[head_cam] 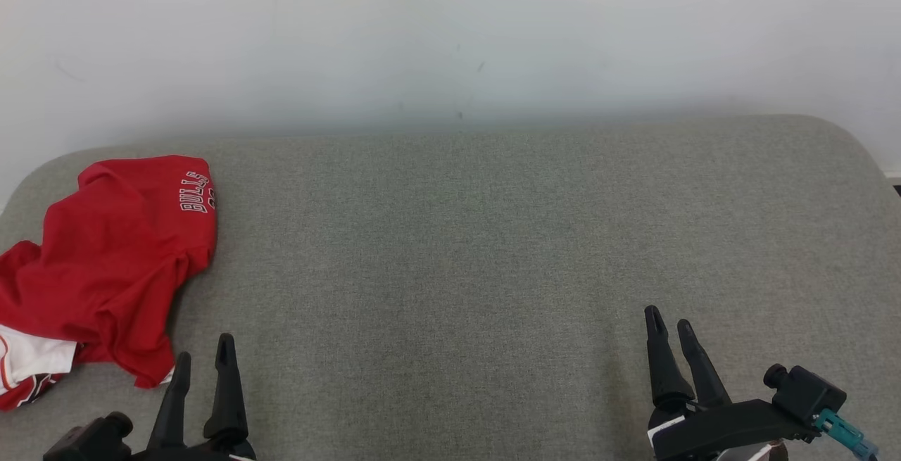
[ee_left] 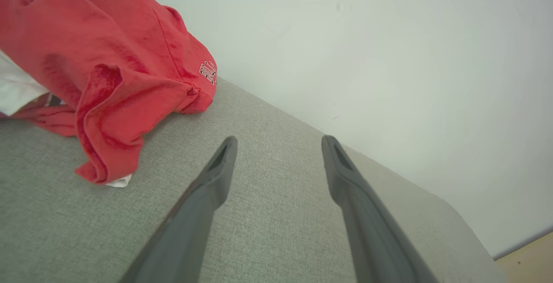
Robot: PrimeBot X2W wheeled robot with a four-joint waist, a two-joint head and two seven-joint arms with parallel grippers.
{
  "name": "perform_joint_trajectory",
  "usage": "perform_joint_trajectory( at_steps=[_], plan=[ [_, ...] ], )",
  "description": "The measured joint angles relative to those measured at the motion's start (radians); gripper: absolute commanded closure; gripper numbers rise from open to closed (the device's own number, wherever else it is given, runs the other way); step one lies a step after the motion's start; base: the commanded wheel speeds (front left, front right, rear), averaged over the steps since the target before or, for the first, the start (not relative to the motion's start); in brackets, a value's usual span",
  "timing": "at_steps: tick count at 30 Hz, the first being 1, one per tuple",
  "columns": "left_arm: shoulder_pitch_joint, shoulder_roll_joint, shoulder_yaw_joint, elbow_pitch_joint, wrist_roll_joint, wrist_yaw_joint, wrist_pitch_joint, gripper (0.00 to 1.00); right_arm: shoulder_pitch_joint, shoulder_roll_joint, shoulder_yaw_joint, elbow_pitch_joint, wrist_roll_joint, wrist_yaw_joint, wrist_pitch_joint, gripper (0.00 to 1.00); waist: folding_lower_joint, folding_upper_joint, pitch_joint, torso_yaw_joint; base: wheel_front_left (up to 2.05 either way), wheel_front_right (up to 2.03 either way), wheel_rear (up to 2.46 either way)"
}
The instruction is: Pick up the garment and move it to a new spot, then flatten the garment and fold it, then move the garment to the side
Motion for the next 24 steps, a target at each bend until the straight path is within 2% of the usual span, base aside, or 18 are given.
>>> perform_joint_trajectory(
  at_steps=[24],
  plan=[
    [0.021, 0.006, -0.009, -0.021, 0.261, -0.001, -0.062, 0.00, 0.005, 0.000, 0.022, -0.003, -0.292, 0.000, -0.059, 0.00, 0.0000, 0.0000, 0.003, 0.000, 0.00, 0.00, 0.00]
  ],
)
